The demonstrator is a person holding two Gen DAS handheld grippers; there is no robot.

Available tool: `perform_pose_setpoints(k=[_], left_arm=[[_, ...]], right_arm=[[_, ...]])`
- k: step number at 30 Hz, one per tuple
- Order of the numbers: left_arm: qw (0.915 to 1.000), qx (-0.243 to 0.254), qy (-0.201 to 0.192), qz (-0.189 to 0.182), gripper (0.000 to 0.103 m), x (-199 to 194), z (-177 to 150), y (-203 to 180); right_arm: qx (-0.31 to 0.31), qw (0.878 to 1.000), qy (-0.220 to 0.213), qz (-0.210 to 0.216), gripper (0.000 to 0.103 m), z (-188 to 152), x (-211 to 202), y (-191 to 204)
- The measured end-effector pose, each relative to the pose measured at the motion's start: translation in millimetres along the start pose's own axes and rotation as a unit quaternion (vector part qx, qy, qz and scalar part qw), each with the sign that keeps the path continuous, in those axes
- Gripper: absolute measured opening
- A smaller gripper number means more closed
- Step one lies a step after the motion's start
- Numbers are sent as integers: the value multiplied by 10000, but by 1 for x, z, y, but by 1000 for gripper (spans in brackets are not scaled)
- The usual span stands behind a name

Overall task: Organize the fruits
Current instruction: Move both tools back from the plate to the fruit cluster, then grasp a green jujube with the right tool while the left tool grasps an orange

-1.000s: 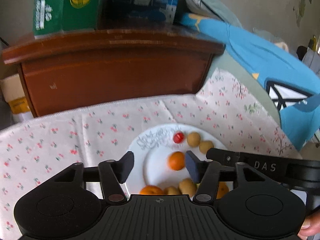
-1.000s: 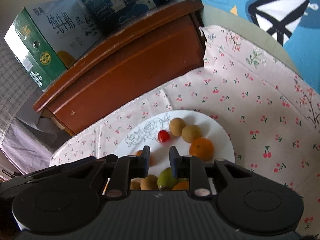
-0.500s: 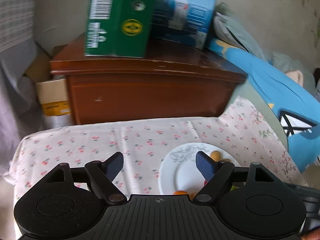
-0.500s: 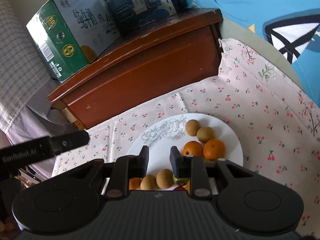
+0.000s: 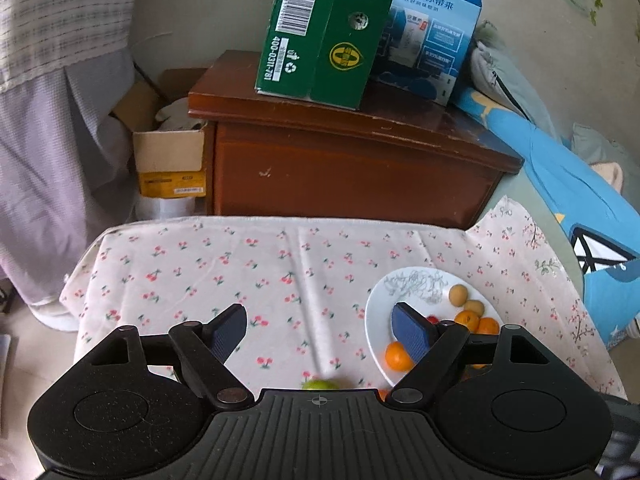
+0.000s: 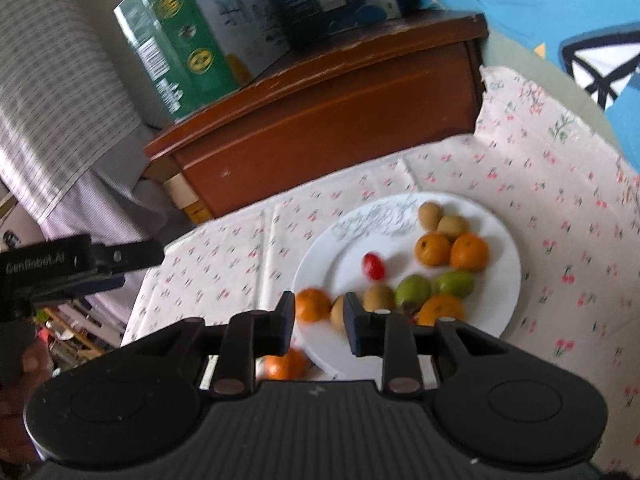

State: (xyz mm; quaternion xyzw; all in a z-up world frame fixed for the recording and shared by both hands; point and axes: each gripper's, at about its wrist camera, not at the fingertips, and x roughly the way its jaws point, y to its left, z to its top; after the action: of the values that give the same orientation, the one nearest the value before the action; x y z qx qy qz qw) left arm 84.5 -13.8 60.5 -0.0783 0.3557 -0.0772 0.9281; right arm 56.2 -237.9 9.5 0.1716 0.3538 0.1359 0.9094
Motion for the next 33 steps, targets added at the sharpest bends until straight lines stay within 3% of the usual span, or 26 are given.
perform_pose_setpoints(k=[3, 15, 25, 29, 33], left_arm=[[9999, -10, 30, 121, 86, -4, -6, 4], [9983, 1, 392, 427, 87, -7, -33, 24], [9966, -22, 618, 548, 87, 2, -45, 36], [9962, -6, 707, 515, 87, 7, -49, 36], [9956, 133, 796, 468, 87, 12, -56, 31]], right_arm=[[-93, 9999, 112, 62, 30, -13, 0, 8], [-378, 9971, 619, 212, 34, -53, 19, 28], [-580, 9951, 785, 157, 36, -65, 43, 34], [-750, 9945, 727, 100, 30, -67, 47, 37], [-738, 9939, 806, 165, 30, -67, 42, 35]])
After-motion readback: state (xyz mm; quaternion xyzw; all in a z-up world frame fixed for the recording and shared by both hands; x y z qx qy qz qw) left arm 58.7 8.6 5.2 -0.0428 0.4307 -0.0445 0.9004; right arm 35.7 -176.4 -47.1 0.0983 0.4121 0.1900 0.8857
